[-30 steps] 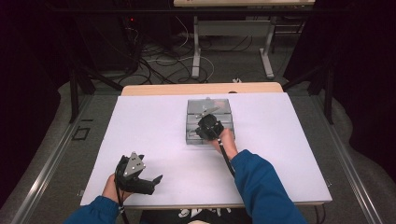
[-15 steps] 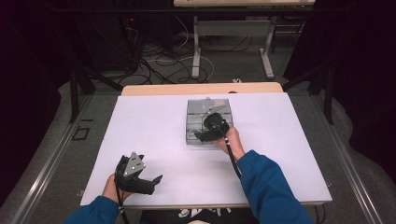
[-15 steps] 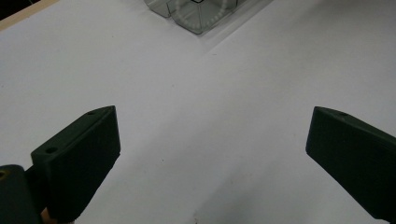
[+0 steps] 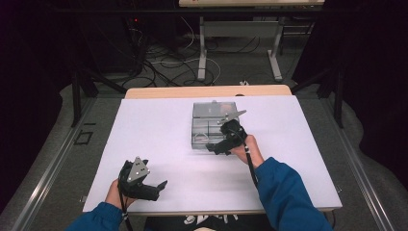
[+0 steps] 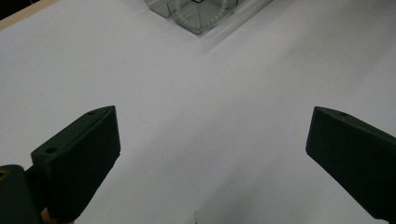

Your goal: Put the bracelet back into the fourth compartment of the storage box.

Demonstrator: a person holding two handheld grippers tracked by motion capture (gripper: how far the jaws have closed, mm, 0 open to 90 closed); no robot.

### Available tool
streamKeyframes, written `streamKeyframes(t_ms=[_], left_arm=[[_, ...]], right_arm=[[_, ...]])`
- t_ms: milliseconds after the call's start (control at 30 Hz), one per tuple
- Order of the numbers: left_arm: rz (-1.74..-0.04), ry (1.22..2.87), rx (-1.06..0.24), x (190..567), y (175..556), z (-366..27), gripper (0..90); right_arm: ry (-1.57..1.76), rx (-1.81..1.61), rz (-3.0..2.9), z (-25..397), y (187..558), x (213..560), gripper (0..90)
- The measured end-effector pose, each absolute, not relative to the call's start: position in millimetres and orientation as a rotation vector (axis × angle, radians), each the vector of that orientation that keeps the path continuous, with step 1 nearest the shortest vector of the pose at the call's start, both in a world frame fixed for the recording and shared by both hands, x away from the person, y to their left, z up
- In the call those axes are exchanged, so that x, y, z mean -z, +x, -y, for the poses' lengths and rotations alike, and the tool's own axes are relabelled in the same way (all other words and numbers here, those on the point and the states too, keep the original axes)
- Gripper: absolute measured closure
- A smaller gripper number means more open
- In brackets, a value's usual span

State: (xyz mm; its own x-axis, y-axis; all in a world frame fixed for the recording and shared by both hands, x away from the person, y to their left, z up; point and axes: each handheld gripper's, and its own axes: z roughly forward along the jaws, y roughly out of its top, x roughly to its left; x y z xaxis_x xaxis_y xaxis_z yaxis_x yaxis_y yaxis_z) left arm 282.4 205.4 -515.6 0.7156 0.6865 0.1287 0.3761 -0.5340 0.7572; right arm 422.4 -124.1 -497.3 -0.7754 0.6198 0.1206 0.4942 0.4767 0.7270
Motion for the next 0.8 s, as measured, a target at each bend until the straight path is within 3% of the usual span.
streamKeyframes(t_ms=[800], left_arm=[[-0.803,2.182,-0.542,516,283,-205,2.9]], right_arm=[[0.960,-1.224,-2.424,201,351,481,0.0]])
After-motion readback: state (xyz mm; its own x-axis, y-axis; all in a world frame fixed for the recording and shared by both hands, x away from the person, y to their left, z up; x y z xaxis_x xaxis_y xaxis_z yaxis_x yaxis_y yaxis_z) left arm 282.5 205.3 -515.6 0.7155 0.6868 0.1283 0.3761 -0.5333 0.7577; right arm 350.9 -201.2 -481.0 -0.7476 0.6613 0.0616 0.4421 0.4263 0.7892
